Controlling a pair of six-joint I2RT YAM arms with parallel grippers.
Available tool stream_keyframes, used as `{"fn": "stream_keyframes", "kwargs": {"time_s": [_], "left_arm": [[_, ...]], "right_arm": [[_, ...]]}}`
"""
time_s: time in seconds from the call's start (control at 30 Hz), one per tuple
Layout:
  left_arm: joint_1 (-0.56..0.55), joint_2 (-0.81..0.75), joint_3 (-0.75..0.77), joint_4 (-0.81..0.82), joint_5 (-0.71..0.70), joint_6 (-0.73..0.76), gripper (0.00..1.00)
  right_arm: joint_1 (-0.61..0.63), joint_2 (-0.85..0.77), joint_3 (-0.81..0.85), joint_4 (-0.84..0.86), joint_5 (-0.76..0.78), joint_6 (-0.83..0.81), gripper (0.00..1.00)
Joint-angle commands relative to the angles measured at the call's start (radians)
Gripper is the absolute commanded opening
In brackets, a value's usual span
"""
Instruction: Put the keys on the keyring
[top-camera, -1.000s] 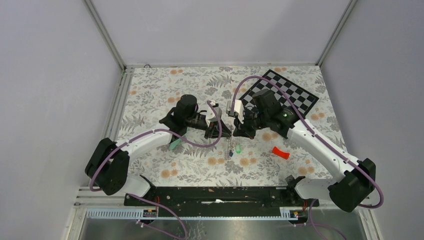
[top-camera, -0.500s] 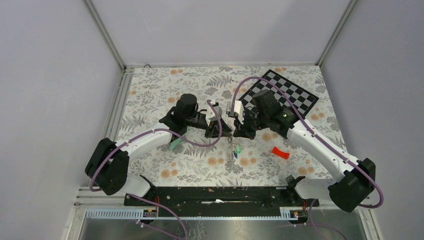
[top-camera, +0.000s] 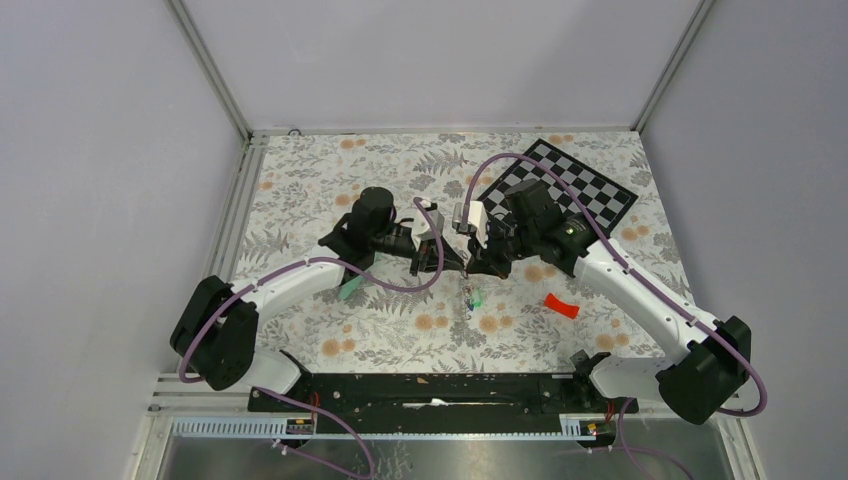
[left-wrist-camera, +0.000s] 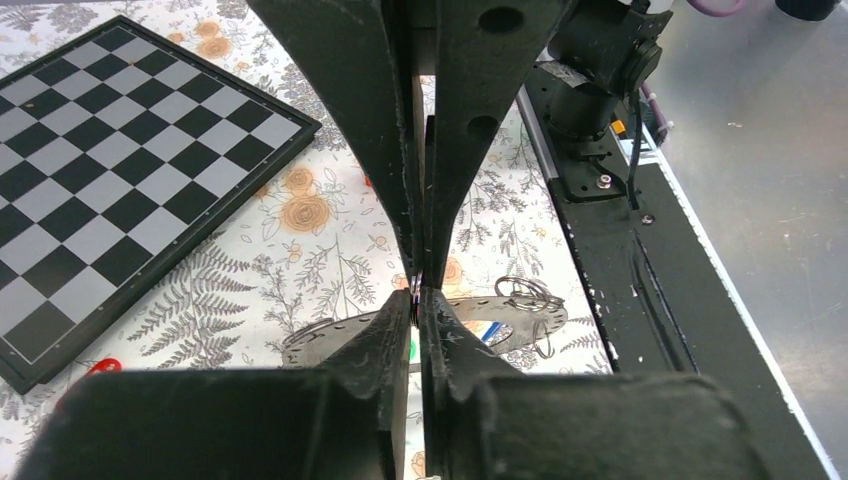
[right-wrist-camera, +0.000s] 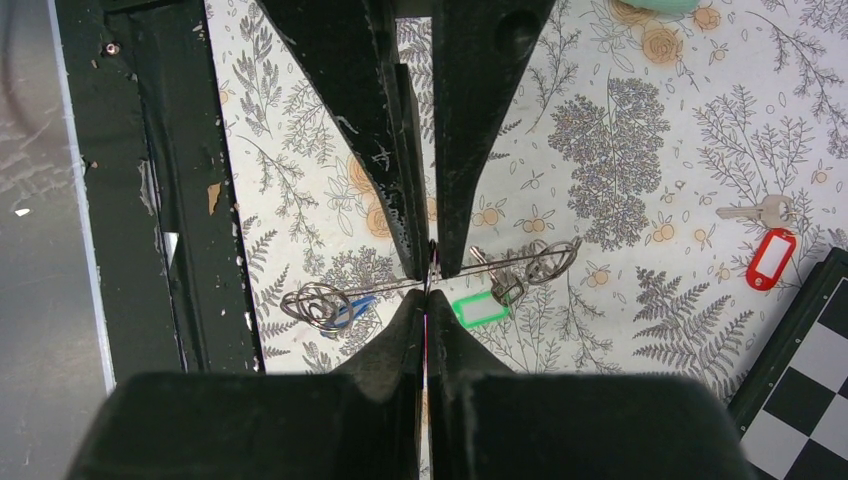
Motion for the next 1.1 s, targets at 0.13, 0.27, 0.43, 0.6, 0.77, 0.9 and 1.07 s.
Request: {"fn": "stream_keyframes", "kwargs": {"time_s": [0.13, 0.27, 0.43, 0.6, 0.77, 0.9, 1.07], "left_arm": [[0.002, -0.021, 0.023, -0.067, 0.073, 0.166, 0.0], [-0.002, -0.06, 0.074, -0.484, 0.072, 0.671, 0.0], [-0.003, -0.114, 0.097, -0.673, -0.014, 0.996, 0.0], [-0.003, -0.167, 0.098, -0.782, -0.078, 1.19, 0.0], [-0.003, -0.216, 0.05, -0.79, -0.079, 1.261, 0.0], [0.001, -0.236, 0.018, -0.79, -0.061, 1.296, 0.0], [0.003, -0.245, -0.004, -0.78, -0.049, 1.316, 0.0]], "right_arm": [[0.011, -0.031, -0.008, 0.041, -0.025, 0.015, 0.06], [0.01, -0.093, -0.043, 0.051, -0.02, -0.009, 0.33], [0.004, -0.14, -0.081, 0.052, -0.013, -0.041, 0.45], [-0.008, -0.148, -0.097, 0.041, -0.023, -0.052, 0.46], [-0.011, -0.139, -0.109, 0.039, -0.04, -0.055, 0.45], [-0.01, -0.124, -0.109, 0.038, -0.055, -0.049, 0.45], [-0.011, -0.118, -0.108, 0.036, -0.062, -0.049, 0.45]]}}
